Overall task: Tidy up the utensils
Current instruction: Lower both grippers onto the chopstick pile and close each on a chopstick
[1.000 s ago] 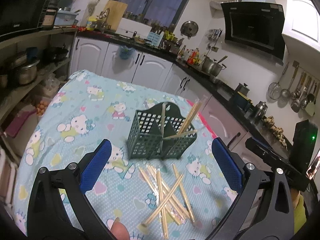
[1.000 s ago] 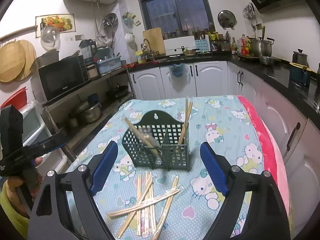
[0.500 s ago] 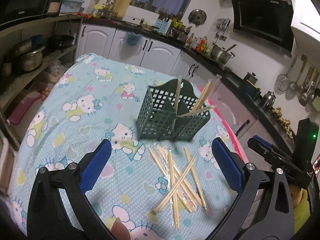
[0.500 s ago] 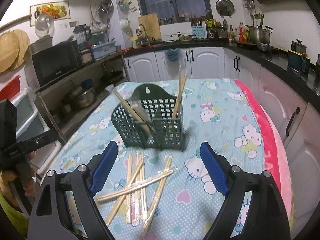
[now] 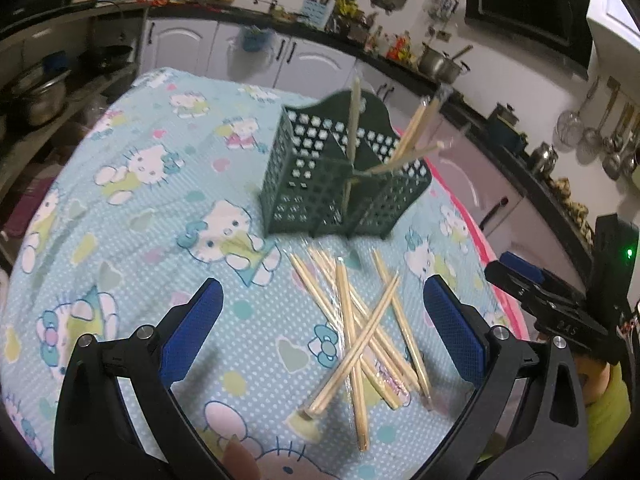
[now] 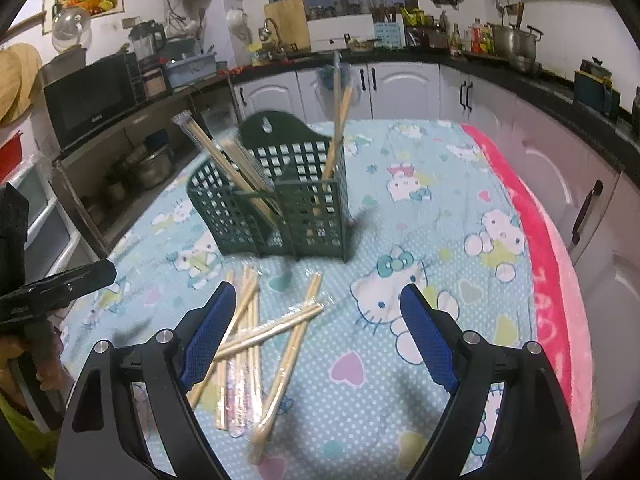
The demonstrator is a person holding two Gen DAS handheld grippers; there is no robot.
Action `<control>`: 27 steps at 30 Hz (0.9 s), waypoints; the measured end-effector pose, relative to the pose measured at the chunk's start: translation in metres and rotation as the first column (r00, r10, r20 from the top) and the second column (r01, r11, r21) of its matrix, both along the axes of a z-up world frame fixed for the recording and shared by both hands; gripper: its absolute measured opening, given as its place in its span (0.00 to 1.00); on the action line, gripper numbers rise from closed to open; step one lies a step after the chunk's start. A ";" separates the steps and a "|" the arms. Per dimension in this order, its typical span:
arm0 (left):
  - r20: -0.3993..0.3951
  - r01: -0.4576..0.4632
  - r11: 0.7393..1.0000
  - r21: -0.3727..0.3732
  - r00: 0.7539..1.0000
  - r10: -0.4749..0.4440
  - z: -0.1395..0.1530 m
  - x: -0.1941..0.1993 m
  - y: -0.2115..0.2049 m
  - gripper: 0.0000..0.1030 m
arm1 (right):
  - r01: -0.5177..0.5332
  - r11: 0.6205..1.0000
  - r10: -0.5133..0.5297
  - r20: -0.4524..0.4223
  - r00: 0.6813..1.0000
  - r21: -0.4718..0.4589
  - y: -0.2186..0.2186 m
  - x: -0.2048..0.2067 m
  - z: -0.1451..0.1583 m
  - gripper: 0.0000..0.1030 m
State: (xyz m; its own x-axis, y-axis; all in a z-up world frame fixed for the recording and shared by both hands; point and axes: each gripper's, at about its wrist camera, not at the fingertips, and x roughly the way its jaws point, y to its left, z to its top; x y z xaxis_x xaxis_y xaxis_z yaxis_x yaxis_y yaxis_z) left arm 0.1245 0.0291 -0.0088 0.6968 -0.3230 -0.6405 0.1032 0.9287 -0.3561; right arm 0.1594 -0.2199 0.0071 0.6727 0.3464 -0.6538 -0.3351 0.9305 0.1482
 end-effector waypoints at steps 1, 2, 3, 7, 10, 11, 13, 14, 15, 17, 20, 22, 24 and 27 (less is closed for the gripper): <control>-0.008 0.006 1.000 0.004 1.000 -0.006 -0.003 0.002 -0.002 0.90 | 0.004 1.000 -0.004 -0.010 1.000 -0.003 -0.001 0.003 -0.005 0.79; -0.018 0.013 1.000 0.008 1.000 -0.013 -0.006 0.005 -0.005 0.89 | 0.008 1.000 -0.008 -0.018 1.000 -0.005 -0.002 0.005 -0.007 0.79; -0.027 0.021 1.000 0.008 0.999 -0.021 -0.009 0.007 -0.008 0.85 | 0.013 1.000 -0.013 -0.027 1.000 -0.006 -0.003 0.007 -0.011 0.79; -0.065 0.045 0.999 0.011 0.997 -0.044 -0.022 0.017 -0.016 0.79 | 0.023 1.000 -0.024 -0.063 0.998 -0.016 -0.006 0.015 -0.028 0.79; -0.101 0.060 0.998 0.009 0.993 -0.059 -0.033 0.025 -0.019 0.70 | 0.016 0.999 -0.019 -0.076 0.997 -0.036 -0.005 0.020 -0.037 0.75; -0.107 0.064 0.998 0.010 0.992 -0.063 -0.036 0.027 -0.020 0.66 | 0.014 0.999 -0.018 -0.082 0.996 -0.047 -0.005 0.022 -0.042 0.73; -0.119 0.079 0.997 0.009 0.990 -0.077 -0.040 0.030 -0.023 0.61 | 0.004 0.999 -0.009 -0.100 0.995 -0.050 -0.003 0.027 -0.049 0.70; -0.125 0.086 0.996 0.010 0.989 -0.084 -0.042 0.032 -0.026 0.58 | -0.001 0.999 -0.004 -0.108 0.994 -0.048 -0.003 0.030 -0.052 0.68; -0.132 0.093 0.996 0.010 0.987 -0.091 -0.044 0.034 -0.027 0.54 | -0.007 0.999 0.002 -0.119 0.993 -0.044 -0.002 0.032 -0.055 0.67; -0.143 0.105 0.994 0.007 0.984 -0.102 -0.047 0.039 -0.030 0.45 | -0.019 1.000 0.015 -0.142 0.990 -0.021 -0.002 0.039 -0.062 0.62; -0.160 0.121 0.993 0.005 0.980 -0.119 -0.052 0.046 -0.034 0.35 | -0.026 1.000 0.028 -0.173 0.985 0.010 -0.002 0.047 -0.069 0.52; -0.173 0.133 0.991 0.010 0.976 -0.129 -0.055 0.053 -0.039 0.32 | -0.038 0.999 0.043 -0.193 0.980 0.031 -0.001 0.053 -0.073 0.46; -0.185 0.138 0.990 0.020 0.974 -0.132 -0.058 0.061 -0.044 0.31 | -0.046 0.998 0.053 -0.202 0.978 0.038 0.001 0.057 -0.075 0.45; -0.195 0.139 0.990 0.030 0.972 -0.131 -0.061 0.071 -0.050 0.31 | -0.060 0.997 0.068 -0.205 0.976 0.042 0.004 0.062 -0.077 0.42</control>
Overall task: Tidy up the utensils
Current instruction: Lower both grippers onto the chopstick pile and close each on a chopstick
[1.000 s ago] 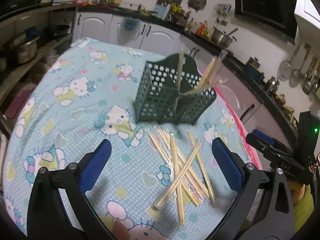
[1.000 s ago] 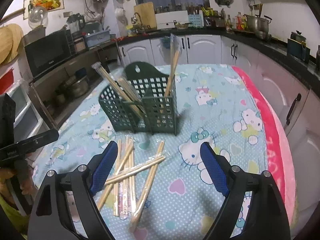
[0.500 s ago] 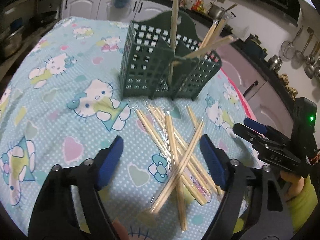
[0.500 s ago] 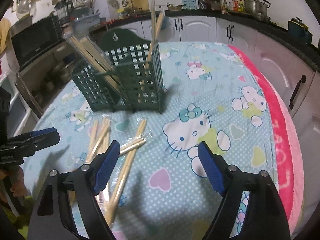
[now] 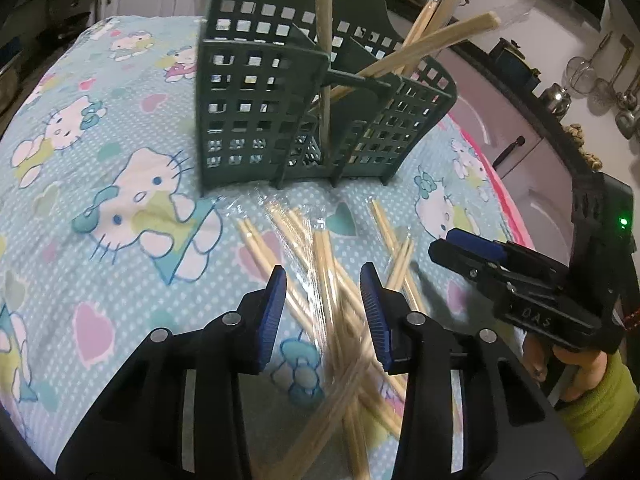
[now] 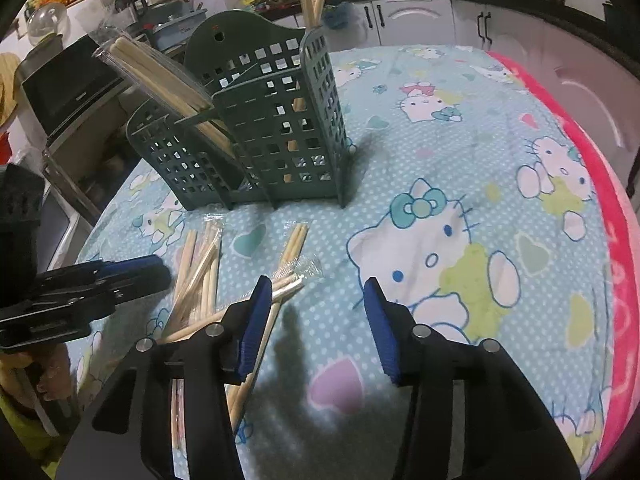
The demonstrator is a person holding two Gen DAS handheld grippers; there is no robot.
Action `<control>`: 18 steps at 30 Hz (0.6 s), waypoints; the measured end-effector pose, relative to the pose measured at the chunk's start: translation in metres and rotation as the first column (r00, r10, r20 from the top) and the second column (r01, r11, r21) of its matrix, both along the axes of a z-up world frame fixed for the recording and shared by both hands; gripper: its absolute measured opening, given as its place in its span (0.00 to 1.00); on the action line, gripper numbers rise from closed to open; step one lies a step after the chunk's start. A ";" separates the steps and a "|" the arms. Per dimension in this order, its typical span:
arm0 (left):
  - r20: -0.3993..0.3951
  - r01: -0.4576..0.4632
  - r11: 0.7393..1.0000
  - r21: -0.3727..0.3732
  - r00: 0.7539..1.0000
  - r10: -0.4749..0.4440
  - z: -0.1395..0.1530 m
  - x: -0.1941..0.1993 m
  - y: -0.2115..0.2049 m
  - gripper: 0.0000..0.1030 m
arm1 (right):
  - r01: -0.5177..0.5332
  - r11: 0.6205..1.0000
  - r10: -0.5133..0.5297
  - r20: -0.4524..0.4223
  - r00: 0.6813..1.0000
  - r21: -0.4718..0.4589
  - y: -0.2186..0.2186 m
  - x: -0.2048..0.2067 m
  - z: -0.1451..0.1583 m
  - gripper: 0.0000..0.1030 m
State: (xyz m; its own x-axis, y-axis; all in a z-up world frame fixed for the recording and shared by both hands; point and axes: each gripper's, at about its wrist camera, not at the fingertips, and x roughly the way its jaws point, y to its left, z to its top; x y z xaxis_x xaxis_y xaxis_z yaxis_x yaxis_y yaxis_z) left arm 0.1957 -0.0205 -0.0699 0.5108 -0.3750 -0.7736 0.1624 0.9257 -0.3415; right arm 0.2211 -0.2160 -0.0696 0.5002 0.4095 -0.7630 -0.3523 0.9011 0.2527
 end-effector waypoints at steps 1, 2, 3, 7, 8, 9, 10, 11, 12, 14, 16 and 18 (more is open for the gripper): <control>-0.002 0.001 1.000 0.003 1.000 -0.001 0.000 0.003 -0.002 0.30 | -0.003 1.000 0.003 -0.002 1.000 0.001 0.001 0.002 0.000 0.42; -0.005 0.005 1.000 0.009 1.000 -0.005 -0.001 0.006 -0.004 0.30 | -0.009 1.000 0.009 -0.008 1.000 0.007 0.001 0.004 -0.001 0.42; -0.007 0.007 1.000 0.017 1.000 -0.007 -0.001 0.008 -0.005 0.30 | -0.011 1.000 0.011 -0.013 1.000 0.010 0.002 0.006 -0.002 0.42; -0.012 0.010 0.999 0.046 1.000 -0.009 -0.003 0.018 -0.012 0.30 | -0.010 1.000 0.010 -0.035 0.999 0.017 0.003 0.015 -0.007 0.41; -0.013 0.011 0.998 0.061 1.000 -0.011 -0.004 0.020 -0.014 0.30 | -0.007 1.000 0.008 -0.045 0.999 0.023 0.003 0.019 -0.009 0.40; -0.014 0.011 0.998 0.068 1.000 -0.010 -0.005 0.021 -0.014 0.30 | -0.004 1.000 0.006 -0.054 0.999 0.031 0.002 0.021 -0.011 0.40; -0.018 0.010 0.997 0.071 1.000 -0.009 -0.007 0.022 -0.015 0.30 | -0.001 0.999 0.004 -0.059 0.998 0.037 0.001 0.023 -0.012 0.39; -0.024 0.011 0.998 0.069 1.000 -0.009 -0.009 0.023 -0.015 0.30 | 0.003 0.999 0.001 -0.067 0.998 0.050 0.001 0.025 -0.014 0.38; -0.028 0.010 0.997 0.072 1.000 -0.008 -0.010 0.024 -0.015 0.30 | 0.004 0.998 0.000 -0.071 0.997 0.059 0.001 0.027 -0.014 0.37; -0.028 0.009 0.996 0.084 1.000 -0.006 -0.013 0.025 -0.016 0.30 | 0.004 0.998 0.000 -0.073 0.997 0.064 0.001 0.029 -0.014 0.34; -0.027 0.006 0.996 0.090 1.000 -0.004 -0.013 0.026 -0.016 0.27 | -0.002 0.997 0.007 -0.073 0.997 0.073 0.001 0.030 -0.013 0.31; -0.026 0.006 0.994 0.107 1.000 -0.003 -0.014 0.027 -0.018 0.23 | -0.016 0.997 0.021 -0.076 0.997 0.073 0.005 0.030 -0.014 0.30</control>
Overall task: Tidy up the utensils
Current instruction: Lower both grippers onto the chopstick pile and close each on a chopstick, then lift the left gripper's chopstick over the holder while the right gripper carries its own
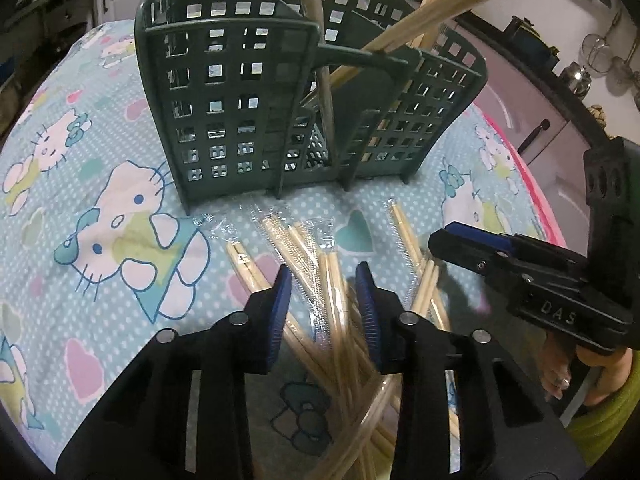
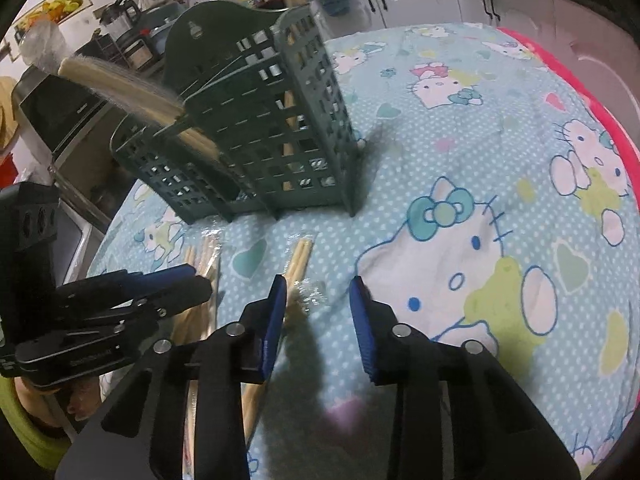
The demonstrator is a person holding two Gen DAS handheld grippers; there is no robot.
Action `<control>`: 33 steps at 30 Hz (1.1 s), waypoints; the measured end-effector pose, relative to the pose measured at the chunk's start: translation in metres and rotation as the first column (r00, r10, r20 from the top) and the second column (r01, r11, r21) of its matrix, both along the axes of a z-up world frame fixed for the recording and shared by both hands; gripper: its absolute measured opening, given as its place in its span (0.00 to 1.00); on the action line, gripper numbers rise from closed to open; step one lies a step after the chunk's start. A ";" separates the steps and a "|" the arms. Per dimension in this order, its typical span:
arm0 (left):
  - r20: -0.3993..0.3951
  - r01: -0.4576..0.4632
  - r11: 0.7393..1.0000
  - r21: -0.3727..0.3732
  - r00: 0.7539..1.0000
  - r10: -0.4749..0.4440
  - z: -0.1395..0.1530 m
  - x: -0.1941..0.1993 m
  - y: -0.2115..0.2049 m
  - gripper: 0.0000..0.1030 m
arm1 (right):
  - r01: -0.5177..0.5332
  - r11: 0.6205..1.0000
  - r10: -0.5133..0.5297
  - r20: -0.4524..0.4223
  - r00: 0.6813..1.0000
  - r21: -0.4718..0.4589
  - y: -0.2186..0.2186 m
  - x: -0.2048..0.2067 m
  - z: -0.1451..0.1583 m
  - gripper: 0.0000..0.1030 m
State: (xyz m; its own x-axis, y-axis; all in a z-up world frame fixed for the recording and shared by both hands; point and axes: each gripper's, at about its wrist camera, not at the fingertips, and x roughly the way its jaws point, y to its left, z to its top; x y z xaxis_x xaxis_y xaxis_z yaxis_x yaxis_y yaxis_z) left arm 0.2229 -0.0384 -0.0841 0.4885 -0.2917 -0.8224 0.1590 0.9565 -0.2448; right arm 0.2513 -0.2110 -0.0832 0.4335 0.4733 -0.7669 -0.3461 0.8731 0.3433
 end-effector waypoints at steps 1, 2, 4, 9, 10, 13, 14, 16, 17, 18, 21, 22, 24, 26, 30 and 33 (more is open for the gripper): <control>0.000 0.000 1.000 0.004 1.000 0.000 0.000 -0.001 0.000 0.22 | -0.009 1.000 0.009 -0.001 1.000 -0.008 0.003 0.000 -0.001 0.30; 0.000 -0.001 1.000 0.006 1.000 0.001 -0.001 0.000 0.000 0.20 | -0.013 1.000 0.013 0.000 1.000 -0.013 0.004 -0.001 -0.002 0.30; 0.000 0.000 1.000 0.004 1.000 0.000 -0.002 0.000 0.000 0.19 | -0.016 1.000 0.016 0.002 1.000 -0.013 0.006 -0.002 -0.003 0.23; -0.004 -0.001 1.000 -0.014 1.000 0.001 -0.002 0.002 0.005 0.13 | -0.014 0.999 0.016 0.045 0.999 -0.036 0.011 -0.007 0.002 0.05; -0.006 -0.002 1.000 -0.015 1.000 0.002 -0.001 0.001 0.008 0.13 | -0.013 0.999 0.016 0.057 0.998 -0.044 0.012 -0.009 0.004 0.04; -0.021 -0.007 0.999 -0.047 1.000 0.006 -0.001 0.002 0.015 0.11 | 0.001 1.000 0.002 0.077 0.997 -0.031 0.009 -0.013 0.009 0.02; -0.025 -0.012 0.998 -0.061 1.000 0.010 -0.001 0.002 0.018 0.10 | 0.007 1.000 -0.006 0.081 0.997 -0.014 0.007 -0.015 0.012 0.02; -0.031 -0.019 0.996 -0.082 0.999 0.017 0.000 0.002 0.023 0.09 | 0.011 1.000 -0.011 0.092 0.996 -0.005 0.005 -0.016 0.017 0.02; -0.032 -0.023 0.995 -0.097 0.999 0.020 0.001 0.001 0.027 0.09 | 0.010 1.000 -0.010 0.105 0.994 0.000 0.004 -0.019 0.021 0.02; -0.034 -0.026 0.994 -0.106 0.999 0.022 0.001 0.001 0.029 0.09 | 0.010 1.000 -0.010 0.116 0.993 0.001 0.004 -0.021 0.025 0.02; -0.036 -0.041 0.990 -0.135 0.999 0.037 0.004 -0.002 0.038 0.08 | 0.008 1.000 -0.009 0.151 0.988 0.008 0.002 -0.029 0.039 0.02; -0.036 -0.047 0.988 -0.146 0.998 0.042 0.005 -0.003 0.041 0.08 | 0.008 1.000 -0.010 0.157 0.988 0.013 0.001 -0.031 0.042 0.02; -0.029 -0.057 0.985 -0.162 0.998 0.053 0.009 -0.006 0.046 0.07 | 0.007 1.000 -0.011 0.170 0.985 0.023 0.000 -0.036 0.049 0.02; -0.018 -0.062 0.982 -0.176 0.998 0.060 0.014 -0.010 0.052 0.04 | 0.005 0.999 -0.011 0.181 0.983 0.032 0.000 -0.040 0.055 0.02; 0.007 -0.067 0.978 -0.200 0.998 0.069 0.025 -0.018 0.060 0.04 | -0.002 0.999 -0.008 0.202 0.979 0.052 0.001 -0.045 0.068 0.02; 0.032 -0.068 0.974 -0.218 0.997 0.077 0.035 -0.023 0.063 0.04 | -0.011 0.998 -0.003 0.220 0.976 0.065 0.004 -0.048 0.079 0.01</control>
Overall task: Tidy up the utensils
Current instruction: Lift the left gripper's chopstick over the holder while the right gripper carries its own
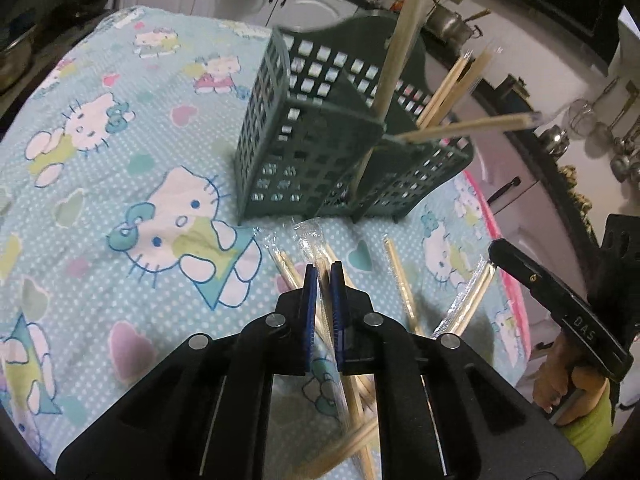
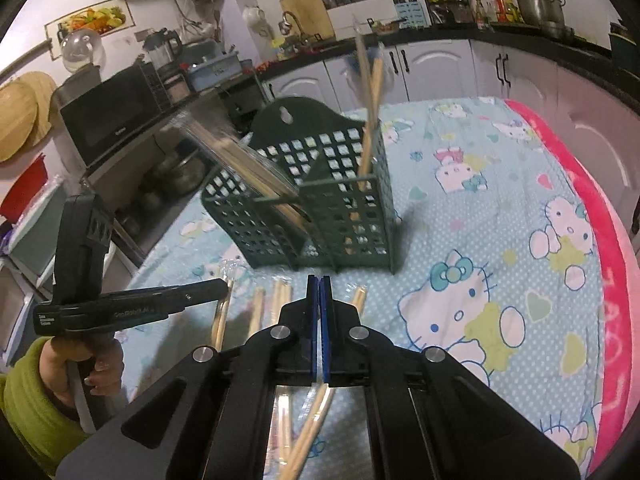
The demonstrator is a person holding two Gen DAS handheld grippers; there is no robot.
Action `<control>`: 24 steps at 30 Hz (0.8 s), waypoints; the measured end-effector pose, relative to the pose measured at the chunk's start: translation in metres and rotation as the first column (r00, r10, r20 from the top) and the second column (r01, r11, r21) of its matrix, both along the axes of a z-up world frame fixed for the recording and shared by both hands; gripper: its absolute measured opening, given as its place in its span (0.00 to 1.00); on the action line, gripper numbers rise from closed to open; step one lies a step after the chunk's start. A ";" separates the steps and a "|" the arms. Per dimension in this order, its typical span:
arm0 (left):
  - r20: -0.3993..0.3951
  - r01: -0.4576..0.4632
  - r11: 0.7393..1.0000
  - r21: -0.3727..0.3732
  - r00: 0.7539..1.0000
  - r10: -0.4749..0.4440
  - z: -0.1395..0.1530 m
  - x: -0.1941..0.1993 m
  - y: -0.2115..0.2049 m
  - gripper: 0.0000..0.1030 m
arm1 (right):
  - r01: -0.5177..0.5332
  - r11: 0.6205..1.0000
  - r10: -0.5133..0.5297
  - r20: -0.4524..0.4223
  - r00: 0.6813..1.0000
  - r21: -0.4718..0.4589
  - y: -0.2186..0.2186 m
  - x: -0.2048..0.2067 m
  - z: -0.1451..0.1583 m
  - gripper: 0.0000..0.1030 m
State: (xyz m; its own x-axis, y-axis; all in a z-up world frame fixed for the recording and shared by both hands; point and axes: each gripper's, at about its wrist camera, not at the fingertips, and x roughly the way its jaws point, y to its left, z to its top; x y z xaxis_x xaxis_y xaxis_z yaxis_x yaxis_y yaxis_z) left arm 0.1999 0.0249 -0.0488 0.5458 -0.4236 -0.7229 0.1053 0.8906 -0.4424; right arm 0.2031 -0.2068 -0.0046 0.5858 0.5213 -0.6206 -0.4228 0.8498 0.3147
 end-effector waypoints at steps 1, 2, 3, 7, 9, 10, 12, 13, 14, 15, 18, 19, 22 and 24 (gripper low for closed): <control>0.011 -0.002 1.000 -0.007 1.000 0.003 0.004 -0.002 0.001 0.04 | -0.002 1.000 0.002 0.005 1.000 0.003 0.001 -0.002 0.002 0.01; 0.023 -0.006 1.000 -0.013 1.000 0.006 0.009 -0.005 0.003 0.03 | -0.007 1.000 0.007 0.012 1.000 0.008 0.002 -0.004 0.006 0.01; 0.034 -0.008 1.000 -0.019 0.999 0.009 0.013 -0.007 0.005 0.03 | -0.012 1.000 0.011 0.019 1.000 0.011 0.003 -0.006 0.009 0.01; 0.091 -0.015 0.999 -0.036 0.996 0.018 0.031 -0.017 0.009 0.03 | -0.029 0.999 0.027 0.047 0.999 0.024 0.010 -0.016 0.023 0.01; 0.125 -0.011 0.999 -0.036 0.992 0.016 0.043 -0.022 0.009 0.03 | -0.040 0.999 0.038 0.064 0.997 0.033 0.013 -0.021 0.032 0.01; 0.134 -0.011 0.999 -0.036 0.991 0.015 0.047 -0.023 0.009 0.03 | -0.044 0.998 0.041 0.071 0.997 0.036 0.014 -0.022 0.034 0.01; 0.162 -0.007 0.999 -0.036 0.987 0.013 0.057 -0.028 0.007 0.03 | -0.053 0.998 0.049 0.090 0.995 0.043 0.017 -0.027 0.042 0.01; 0.174 -0.007 0.999 -0.036 0.985 0.013 0.061 -0.031 0.008 0.03 | -0.057 0.997 0.053 0.098 0.994 0.045 0.018 -0.028 0.046 0.01; 0.191 -0.006 0.999 -0.037 0.982 0.013 0.066 -0.034 0.008 0.03 | -0.065 0.997 0.059 0.108 0.992 0.049 0.020 -0.031 0.050 0.01; 0.203 -0.007 0.999 -0.036 0.979 0.014 0.069 -0.037 0.008 0.03 | -0.070 0.996 0.064 0.116 0.991 0.052 0.022 -0.034 0.054 0.01; 0.236 -0.005 0.999 -0.038 0.972 0.013 0.079 -0.043 0.009 0.03 | -0.083 0.995 0.074 0.144 0.987 0.056 0.025 -0.042 0.065 0.01; 0.245 -0.005 0.999 -0.039 0.970 0.014 0.082 -0.045 0.009 0.03 | -0.087 0.995 0.077 0.150 0.986 0.057 0.026 -0.044 0.067 0.01; 0.266 -0.008 0.999 -0.044 0.964 0.020 0.089 -0.049 0.012 0.03 | -0.096 0.994 0.085 0.177 0.980 0.054 0.028 -0.050 0.076 0.01; 0.280 -0.013 0.999 -0.050 0.960 0.026 0.094 -0.051 0.014 0.03 | -0.099 0.994 0.087 0.197 0.976 0.052 0.029 -0.055 0.083 0.01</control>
State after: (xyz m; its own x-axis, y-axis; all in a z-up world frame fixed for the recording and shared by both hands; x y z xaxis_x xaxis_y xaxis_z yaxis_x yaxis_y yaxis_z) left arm 0.1489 0.0393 0.0453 0.7322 -0.4411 -0.5189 0.2142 0.8724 -0.4393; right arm 0.1485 -0.1774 0.0780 0.6393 0.6127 -0.4646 -0.5572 0.7855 0.2691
